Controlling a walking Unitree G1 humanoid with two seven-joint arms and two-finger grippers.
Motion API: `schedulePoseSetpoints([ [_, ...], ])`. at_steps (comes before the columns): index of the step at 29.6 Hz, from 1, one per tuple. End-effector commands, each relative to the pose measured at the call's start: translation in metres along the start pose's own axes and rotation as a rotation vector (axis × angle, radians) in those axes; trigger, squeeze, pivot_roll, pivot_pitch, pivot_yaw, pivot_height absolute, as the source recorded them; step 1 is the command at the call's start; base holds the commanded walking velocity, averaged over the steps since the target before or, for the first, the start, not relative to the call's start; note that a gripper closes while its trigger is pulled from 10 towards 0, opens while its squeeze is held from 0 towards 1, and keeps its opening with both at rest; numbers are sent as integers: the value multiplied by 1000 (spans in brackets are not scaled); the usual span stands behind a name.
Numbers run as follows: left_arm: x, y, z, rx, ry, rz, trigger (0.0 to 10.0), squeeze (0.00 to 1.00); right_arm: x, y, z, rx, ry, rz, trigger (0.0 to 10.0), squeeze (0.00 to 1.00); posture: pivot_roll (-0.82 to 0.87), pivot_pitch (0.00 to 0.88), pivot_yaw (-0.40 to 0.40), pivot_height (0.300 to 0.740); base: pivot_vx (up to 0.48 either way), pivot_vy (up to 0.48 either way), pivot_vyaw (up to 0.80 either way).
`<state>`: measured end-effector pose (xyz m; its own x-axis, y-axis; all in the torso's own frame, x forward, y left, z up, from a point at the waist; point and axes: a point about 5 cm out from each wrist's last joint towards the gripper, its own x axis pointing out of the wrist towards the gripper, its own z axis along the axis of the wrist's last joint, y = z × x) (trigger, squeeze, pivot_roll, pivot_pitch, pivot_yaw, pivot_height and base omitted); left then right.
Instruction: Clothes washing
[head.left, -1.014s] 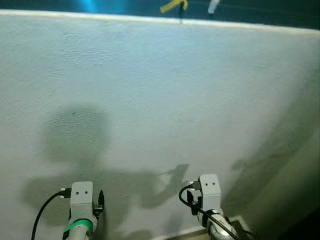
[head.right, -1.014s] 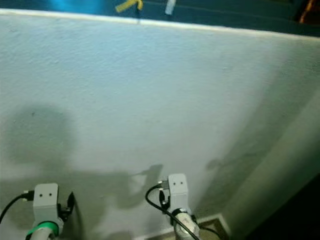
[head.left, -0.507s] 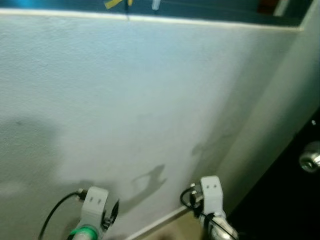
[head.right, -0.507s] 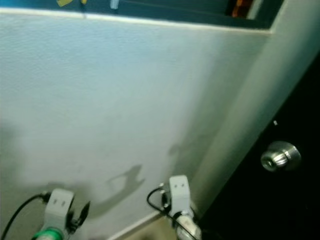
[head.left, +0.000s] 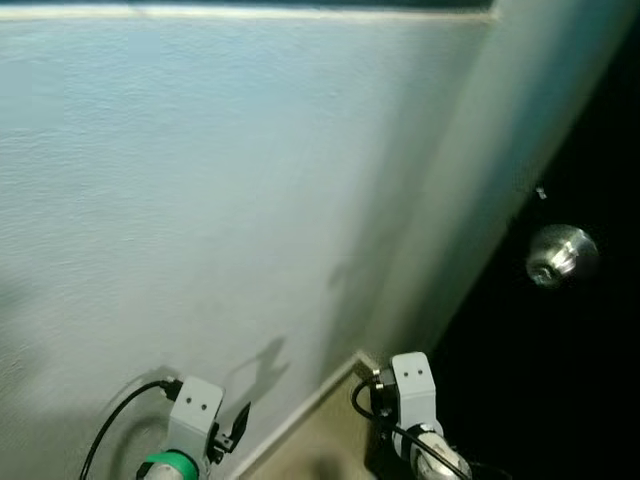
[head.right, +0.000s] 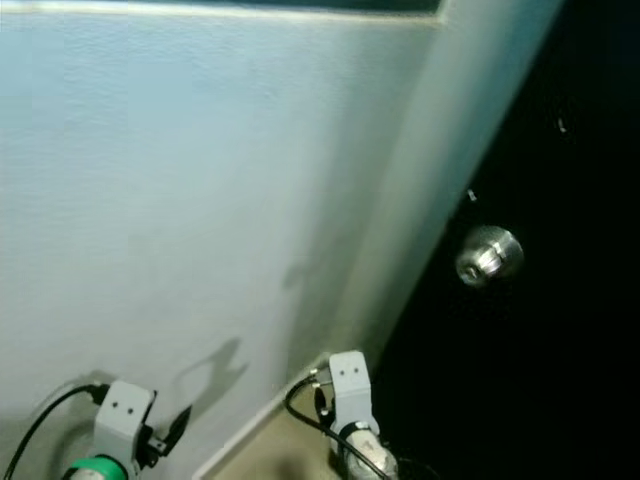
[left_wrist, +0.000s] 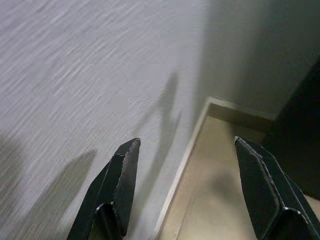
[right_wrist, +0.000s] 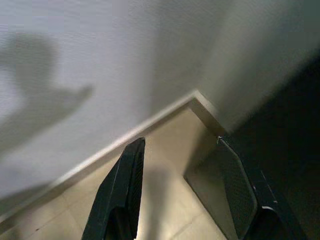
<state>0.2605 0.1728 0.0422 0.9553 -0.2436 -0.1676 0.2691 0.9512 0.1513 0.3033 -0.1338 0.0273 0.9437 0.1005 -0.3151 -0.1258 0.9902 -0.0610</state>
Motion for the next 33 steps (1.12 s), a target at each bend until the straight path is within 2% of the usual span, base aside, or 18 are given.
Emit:
schedulePoseSetpoints([
  [1, 0, -7, -4, 0, 19, -28, 10000, 0, -2, -2, -7, 1, 28, -7, 10000, 0, 11, 42, -18, 740, 0, 0, -800],
  [2, 1, -14, -2, 1, 12, -76, 10000, 0, -2, -2, -7, -2, 28, -7, 10000, 0, 10, 41, -18, 740, 0, 0, -800],
  [12, 1, -14, -2, 1, 12, -76, 10000, 0, -2, -2, -7, -2, 28, -7, 10000, 0, 10, 41, -18, 740, 0, 0, -800],
  [13, 0, -20, 0, -1, 1, -124, 10000, 0, -2, -2, -7, -5, 28, -6, 10000, 0, 11, 40, -19, 740, 0, 0, -800],
  [18, 0, -20, 0, -1, 1, -124, 10000, 0, -2, -2, -7, -5, 28, -6, 10000, 0, 11, 40, -19, 740, 0, 0, -800],
  [19, -1, -26, 0, 4, -6, -169, 10000, 0, -3, -2, -8, -11, 32, -2, 10000, 0, 17, 33, -23, 740, 0, 0, -800],
  [22, -1, -26, 0, 4, -6, -169, 10000, 0, -3, -2, -8, -11, 32, -2, 10000, 0, 17, 33, -23, 740, 0, 0, -800],
  [23, -2, -30, 1, 7, -10, -199, 10000, 0, -3, -1, -9, -16, 35, 1, 10000, 0, 17, 33, -22, 740, 0, 0, -800],
  [29, -2, -30, 1, 7, -10, -199, 10000, 0, -3, -1, -9, -16, 35, 1, 10000, 0, 17, 33, -22, 740, 0, 0, -800],
  [30, -1, -26, 1, 26, -20, -155, 10000, 0, -3, -1, -10, -19, 39, 5, 10000, 0, 20, 26, -22, 740, 0, 0, -800],
  [33, 0, -24, 1, 37, -28, -124, 10000, 0, -3, -1, -11, -21, 41, 6, 10000, 0, 17, 31, -21, 740, 0, 0, -800],
])
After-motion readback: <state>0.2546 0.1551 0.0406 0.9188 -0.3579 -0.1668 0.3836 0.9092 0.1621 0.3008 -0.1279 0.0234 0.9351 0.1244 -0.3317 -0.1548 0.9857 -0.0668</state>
